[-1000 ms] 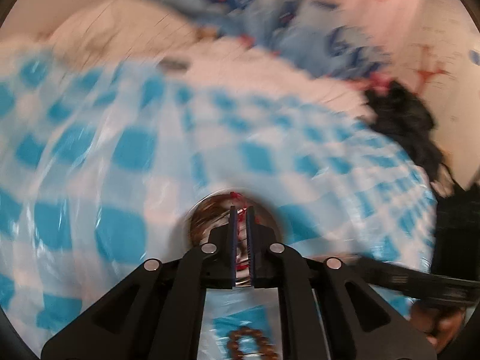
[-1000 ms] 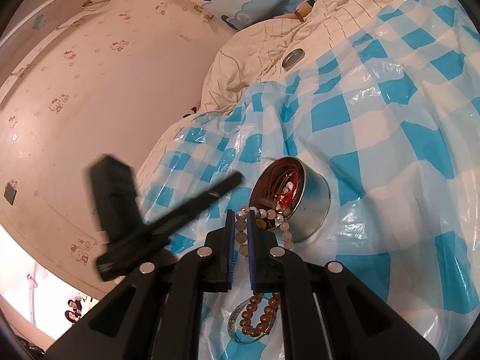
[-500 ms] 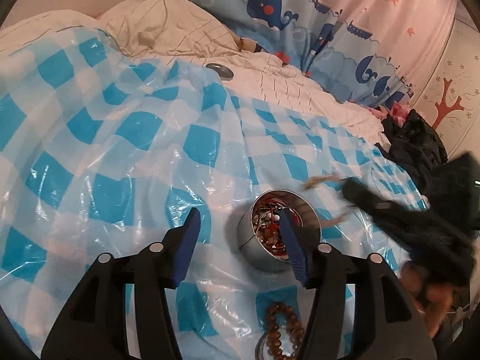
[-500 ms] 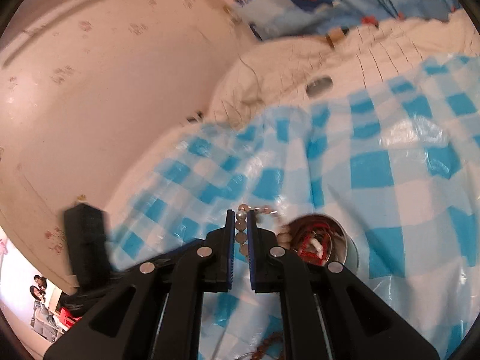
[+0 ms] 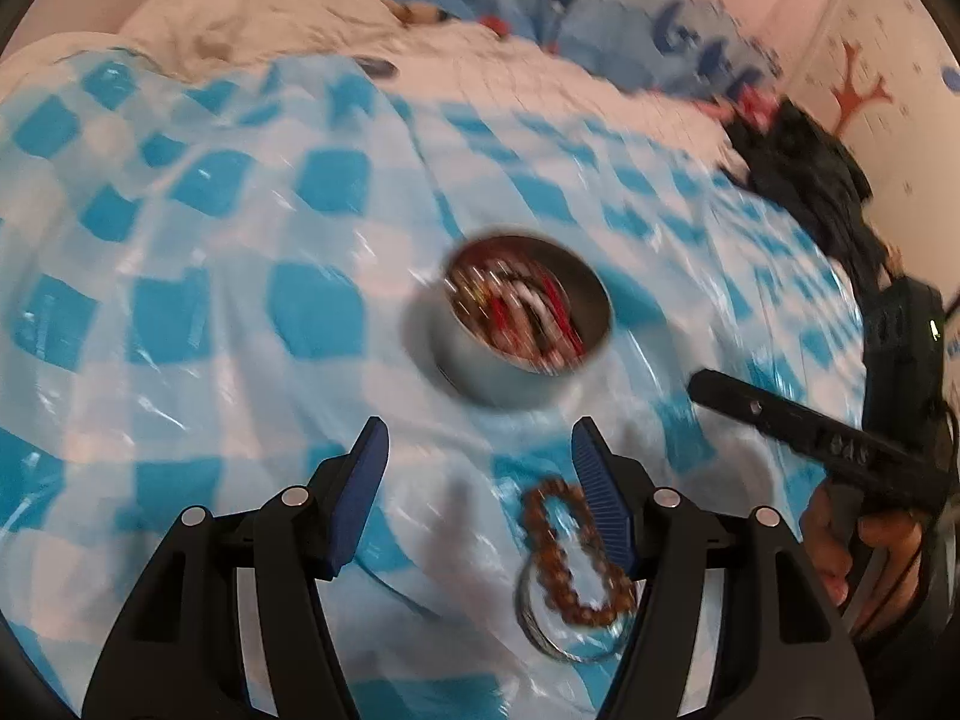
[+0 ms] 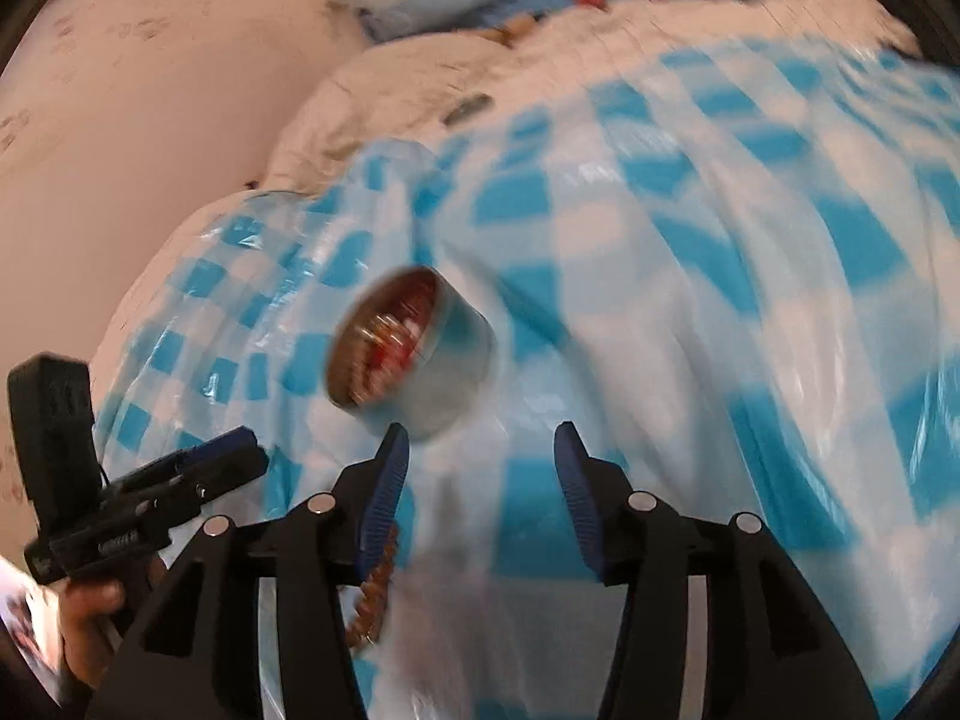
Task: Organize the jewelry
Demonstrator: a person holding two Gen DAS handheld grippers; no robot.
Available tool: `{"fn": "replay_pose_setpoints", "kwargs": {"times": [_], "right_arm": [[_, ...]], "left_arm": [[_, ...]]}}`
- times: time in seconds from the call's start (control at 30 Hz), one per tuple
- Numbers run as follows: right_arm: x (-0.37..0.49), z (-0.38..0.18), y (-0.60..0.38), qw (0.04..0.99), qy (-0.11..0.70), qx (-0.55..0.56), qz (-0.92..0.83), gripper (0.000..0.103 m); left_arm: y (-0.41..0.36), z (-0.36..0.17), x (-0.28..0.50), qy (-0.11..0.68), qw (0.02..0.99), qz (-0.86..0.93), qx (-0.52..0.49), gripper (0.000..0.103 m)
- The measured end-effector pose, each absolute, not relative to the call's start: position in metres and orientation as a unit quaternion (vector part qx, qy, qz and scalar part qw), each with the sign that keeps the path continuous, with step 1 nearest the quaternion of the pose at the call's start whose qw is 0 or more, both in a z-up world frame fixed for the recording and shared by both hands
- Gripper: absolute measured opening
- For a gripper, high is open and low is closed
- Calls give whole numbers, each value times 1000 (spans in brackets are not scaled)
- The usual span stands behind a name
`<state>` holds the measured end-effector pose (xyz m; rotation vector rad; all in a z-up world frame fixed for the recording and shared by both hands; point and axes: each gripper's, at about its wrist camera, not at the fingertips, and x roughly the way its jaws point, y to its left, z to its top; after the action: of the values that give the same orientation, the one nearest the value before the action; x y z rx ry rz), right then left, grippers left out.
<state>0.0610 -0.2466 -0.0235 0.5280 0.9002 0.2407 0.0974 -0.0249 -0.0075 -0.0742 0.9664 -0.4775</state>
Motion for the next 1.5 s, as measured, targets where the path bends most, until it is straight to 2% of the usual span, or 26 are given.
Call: {"fn": "replay_pose_setpoints", "kwargs": {"times": [0.1, 0.43, 0.53, 0.6, 0.67, 0.77, 1.0, 1.2, 1.47, 1.5], "right_arm": [[63, -25, -253, 844, 423, 302, 134, 53], [63, -26, -246, 839, 431, 301, 142, 56], [64, -27, -244, 839, 432, 298, 144, 57], [64, -27, -242, 838, 434, 295, 146, 58], [64, -28, -240, 838, 436, 292, 148, 58], [65, -28, -238, 837, 440, 288, 150, 59], [65, -29, -215, 834, 463, 238, 182, 59], [59, -30, -174, 830, 491, 130, 230, 59], [42, -37, -132, 835, 491, 2, 248, 42], [40, -40, -126, 836, 490, -22, 244, 36]], "left_arm": [[-42, -17, 83, 466, 850, -246, -3, 60], [-64, -40, 70, 478, 838, -260, 28, 59], [-67, -42, 68, 471, 845, -250, 44, 45], [-70, -45, 66, 470, 846, -243, 70, 27], [-72, -49, 67, 479, 839, -247, 78, 18], [-74, -49, 65, 477, 836, -258, 86, 10], [-40, -36, 85, 458, 863, -203, 56, 10], [-24, -36, 94, 458, 869, -179, 44, 10], [-19, -34, 93, 455, 871, -184, 31, 10], [-20, -35, 93, 457, 870, -184, 32, 10]]}}
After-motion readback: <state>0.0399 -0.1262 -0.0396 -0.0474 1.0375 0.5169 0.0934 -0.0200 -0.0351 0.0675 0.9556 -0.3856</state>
